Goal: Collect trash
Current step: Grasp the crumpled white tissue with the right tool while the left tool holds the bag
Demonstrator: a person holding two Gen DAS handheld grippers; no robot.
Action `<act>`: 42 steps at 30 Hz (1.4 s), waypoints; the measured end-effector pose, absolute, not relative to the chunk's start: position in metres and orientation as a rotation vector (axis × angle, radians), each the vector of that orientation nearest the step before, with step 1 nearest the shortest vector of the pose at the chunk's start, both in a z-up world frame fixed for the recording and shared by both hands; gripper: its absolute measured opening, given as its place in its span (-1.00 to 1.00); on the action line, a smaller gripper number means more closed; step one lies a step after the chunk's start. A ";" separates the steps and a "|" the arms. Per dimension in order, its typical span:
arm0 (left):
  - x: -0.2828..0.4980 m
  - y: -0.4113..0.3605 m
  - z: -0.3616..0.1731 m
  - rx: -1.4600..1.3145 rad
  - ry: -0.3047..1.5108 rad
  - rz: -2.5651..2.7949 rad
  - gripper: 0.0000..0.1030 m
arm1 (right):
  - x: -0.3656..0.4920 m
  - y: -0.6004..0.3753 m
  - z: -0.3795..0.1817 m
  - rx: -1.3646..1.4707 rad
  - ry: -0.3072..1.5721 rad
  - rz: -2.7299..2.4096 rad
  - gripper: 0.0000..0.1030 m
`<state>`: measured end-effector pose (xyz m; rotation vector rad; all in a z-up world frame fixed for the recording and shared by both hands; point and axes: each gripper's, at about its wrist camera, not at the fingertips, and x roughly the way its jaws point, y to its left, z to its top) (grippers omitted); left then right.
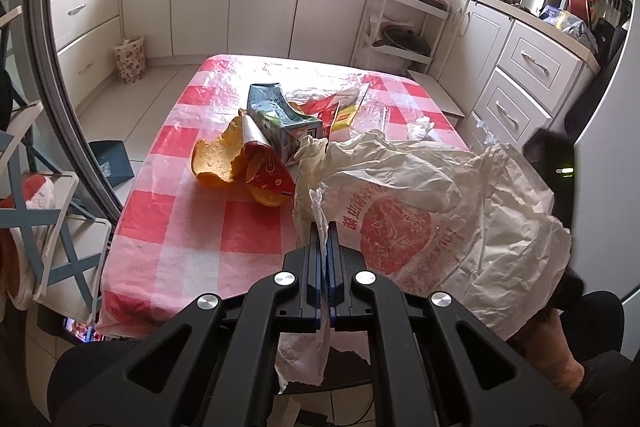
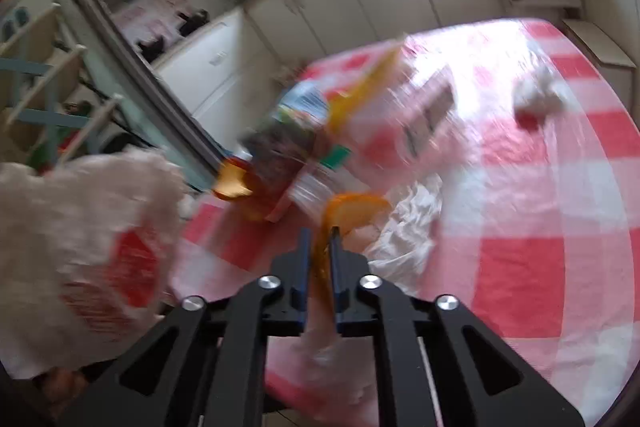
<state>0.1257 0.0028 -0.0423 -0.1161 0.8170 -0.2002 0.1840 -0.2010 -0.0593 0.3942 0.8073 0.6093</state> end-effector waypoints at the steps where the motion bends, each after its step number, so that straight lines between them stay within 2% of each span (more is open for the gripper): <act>1: 0.125 0.003 -0.042 -0.120 0.816 -0.203 -0.95 | 0.182 -0.203 -0.054 0.389 0.790 0.609 -0.86; 3: 0.126 0.001 -0.043 -0.120 0.818 -0.206 -0.95 | 0.188 -0.206 -0.057 0.369 0.820 0.562 -0.86; 5: 0.124 -0.002 -0.043 -0.111 0.818 -0.212 -0.95 | 0.195 -0.225 -0.072 0.515 0.856 0.556 -0.86; 7: 0.123 -0.004 -0.043 -0.105 0.816 -0.215 -0.95 | 0.190 -0.243 -0.077 0.584 0.838 0.553 -0.89; 11: 0.122 -0.007 -0.042 -0.111 0.815 -0.223 -0.95 | 0.182 -0.256 -0.055 0.664 0.741 0.622 -0.93; 14: 0.121 -0.013 -0.041 -0.110 0.809 -0.239 -0.95 | 0.177 -0.267 -0.044 0.669 0.709 0.627 -0.93; 17: 0.119 -0.019 -0.040 -0.103 0.804 -0.248 -0.95 | 0.178 -0.260 -0.051 0.598 0.763 0.596 -0.93; 19: 0.118 -0.022 -0.041 -0.099 0.803 -0.250 -0.95 | 0.173 -0.251 -0.061 0.531 0.807 0.579 -0.73; 20: 0.116 -0.021 -0.040 -0.097 0.802 -0.247 -0.95 | 0.162 -0.256 -0.065 0.503 0.811 0.573 -0.30; 21: 0.115 -0.021 -0.040 -0.095 0.800 -0.244 -0.95 | 0.164 -0.245 -0.067 0.456 0.816 0.566 -0.12; 24: 0.112 -0.011 -0.041 -0.094 0.800 -0.219 -0.95 | 0.168 -0.224 -0.071 0.358 0.843 0.555 -0.12; 25: 0.112 -0.008 -0.041 -0.097 0.802 -0.214 -0.95 | 0.171 -0.212 -0.075 0.291 0.857 0.535 -0.12; 27: 0.110 -0.001 -0.042 -0.106 0.804 -0.202 -0.95 | 0.174 -0.200 -0.084 0.231 0.885 0.531 -0.47; 28: 0.110 0.001 -0.041 -0.111 0.802 -0.202 -0.95 | 0.175 -0.197 -0.087 0.233 0.897 0.543 -0.87; 37: 0.106 -0.022 -0.033 -0.100 0.764 -0.279 -0.95 | 0.145 -0.264 -0.036 0.481 0.694 0.624 -0.88; 42: 0.109 -0.059 -0.030 -0.081 0.778 -0.365 -0.95 | 0.127 -0.322 -0.010 0.492 0.619 0.493 -0.88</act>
